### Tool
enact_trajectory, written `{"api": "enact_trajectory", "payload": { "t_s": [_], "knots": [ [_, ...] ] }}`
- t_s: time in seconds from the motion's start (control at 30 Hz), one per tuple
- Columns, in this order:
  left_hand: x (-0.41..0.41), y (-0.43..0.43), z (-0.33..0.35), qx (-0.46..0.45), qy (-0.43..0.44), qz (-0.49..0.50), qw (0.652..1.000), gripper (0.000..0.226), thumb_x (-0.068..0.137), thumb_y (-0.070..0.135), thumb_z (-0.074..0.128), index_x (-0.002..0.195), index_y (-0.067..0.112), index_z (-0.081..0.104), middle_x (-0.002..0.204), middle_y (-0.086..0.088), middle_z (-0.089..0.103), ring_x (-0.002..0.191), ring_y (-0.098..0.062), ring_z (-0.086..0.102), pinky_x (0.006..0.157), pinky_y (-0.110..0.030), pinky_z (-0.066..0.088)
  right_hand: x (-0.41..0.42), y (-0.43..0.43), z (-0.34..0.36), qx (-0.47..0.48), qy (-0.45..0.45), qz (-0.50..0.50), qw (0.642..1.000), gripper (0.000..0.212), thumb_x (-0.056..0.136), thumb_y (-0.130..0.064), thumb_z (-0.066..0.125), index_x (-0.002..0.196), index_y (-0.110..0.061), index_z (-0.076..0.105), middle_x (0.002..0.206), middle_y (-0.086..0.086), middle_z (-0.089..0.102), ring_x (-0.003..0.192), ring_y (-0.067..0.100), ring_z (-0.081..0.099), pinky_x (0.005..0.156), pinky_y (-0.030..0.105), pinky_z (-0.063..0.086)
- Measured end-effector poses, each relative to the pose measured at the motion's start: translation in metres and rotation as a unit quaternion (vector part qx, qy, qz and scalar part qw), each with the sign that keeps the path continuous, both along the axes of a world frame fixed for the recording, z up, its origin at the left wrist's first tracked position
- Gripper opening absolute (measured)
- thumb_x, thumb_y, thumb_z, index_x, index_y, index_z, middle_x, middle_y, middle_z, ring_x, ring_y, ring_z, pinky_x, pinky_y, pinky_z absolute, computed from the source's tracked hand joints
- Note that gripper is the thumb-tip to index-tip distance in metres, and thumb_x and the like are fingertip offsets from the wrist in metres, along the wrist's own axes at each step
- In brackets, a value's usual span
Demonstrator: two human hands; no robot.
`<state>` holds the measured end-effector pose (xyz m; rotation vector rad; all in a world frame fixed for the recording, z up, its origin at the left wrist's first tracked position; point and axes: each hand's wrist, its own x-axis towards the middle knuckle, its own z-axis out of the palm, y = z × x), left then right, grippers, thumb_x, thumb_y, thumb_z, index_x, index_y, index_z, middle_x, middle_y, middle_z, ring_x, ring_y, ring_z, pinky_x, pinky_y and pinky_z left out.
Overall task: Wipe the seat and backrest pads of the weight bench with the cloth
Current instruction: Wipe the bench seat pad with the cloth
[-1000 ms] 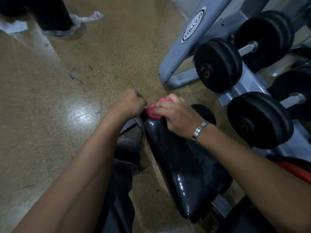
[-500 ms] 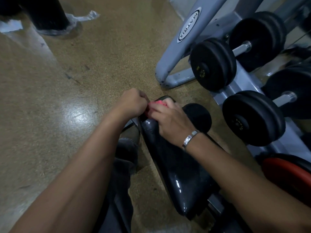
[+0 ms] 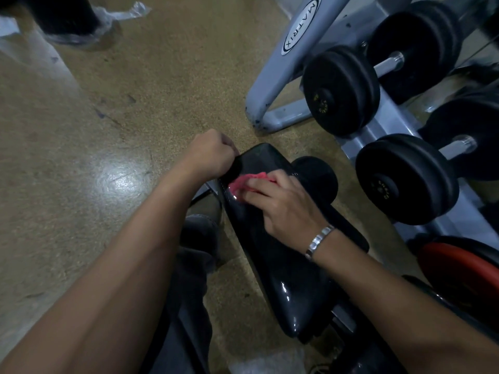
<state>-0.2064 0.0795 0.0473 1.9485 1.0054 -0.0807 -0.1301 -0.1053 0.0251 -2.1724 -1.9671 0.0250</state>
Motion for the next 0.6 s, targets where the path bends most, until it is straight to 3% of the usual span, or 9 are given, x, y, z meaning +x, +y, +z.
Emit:
{"api": "enact_trajectory", "payload": {
  "t_s": [0.1, 0.2, 0.3, 0.43, 0.6],
  "knots": [
    [0.001, 0.001, -0.001, 0.012, -0.001, -0.006, 1.000, 0.043, 0.071, 0.009, 0.041, 0.089, 0.020, 0.079, 0.103, -0.012, 0.076, 0.101, -0.032, 0.068, 0.091, -0.038, 0.056, 0.005, 0.008, 0.003, 0.021, -0.005, -0.055, 0.998, 0.043, 0.085, -0.009, 0.045, 0.114, -0.024, 0.073, 0.123, -0.009, 0.068, 0.091, 0.029, 0.055, 0.072, 0.040, 0.046],
    [0.004, 0.001, -0.002, 0.030, 0.001, -0.009, 1.000, 0.041, 0.075, 0.003, 0.044, 0.093, 0.013, 0.080, 0.095, -0.014, 0.075, 0.094, -0.032, 0.068, 0.082, -0.037, 0.056, -0.019, 0.025, -0.002, 0.029, 0.000, -0.115, 0.993, 0.042, 0.088, -0.013, 0.038, 0.110, -0.019, 0.073, 0.123, -0.004, 0.068, 0.091, 0.032, 0.055, 0.071, 0.043, 0.046],
    [0.005, 0.000, -0.001, 0.029, 0.002, -0.012, 0.999, 0.042, 0.071, 0.008, 0.043, 0.091, 0.013, 0.080, 0.094, -0.016, 0.075, 0.093, -0.035, 0.069, 0.083, -0.042, 0.059, -0.029, 0.016, -0.008, 0.004, -0.016, -0.068, 0.998, 0.044, 0.085, -0.011, 0.041, 0.115, -0.018, 0.072, 0.123, -0.002, 0.067, 0.095, 0.032, 0.055, 0.072, 0.043, 0.044],
    [0.003, 0.001, 0.000, 0.028, 0.005, -0.025, 0.999, 0.061, 0.051, 0.019, 0.033, 0.089, 0.016, 0.080, 0.098, -0.015, 0.075, 0.097, -0.035, 0.069, 0.089, -0.046, 0.059, -0.011, -0.001, -0.006, 0.017, -0.031, 0.005, 0.999, 0.045, 0.086, -0.010, 0.046, 0.123, -0.022, 0.070, 0.121, -0.004, 0.068, 0.094, 0.031, 0.057, 0.071, 0.043, 0.045],
    [0.006, -0.002, 0.001, 0.064, 0.014, -0.030, 0.997, 0.046, 0.066, 0.012, 0.041, 0.092, 0.011, 0.079, 0.096, -0.017, 0.074, 0.094, -0.036, 0.067, 0.086, -0.045, 0.058, -0.028, 0.023, -0.008, 0.015, -0.027, -0.114, 0.993, 0.039, 0.092, -0.012, 0.043, 0.116, -0.020, 0.073, 0.124, -0.004, 0.066, 0.092, 0.031, 0.053, 0.072, 0.043, 0.042]
  ]
}}
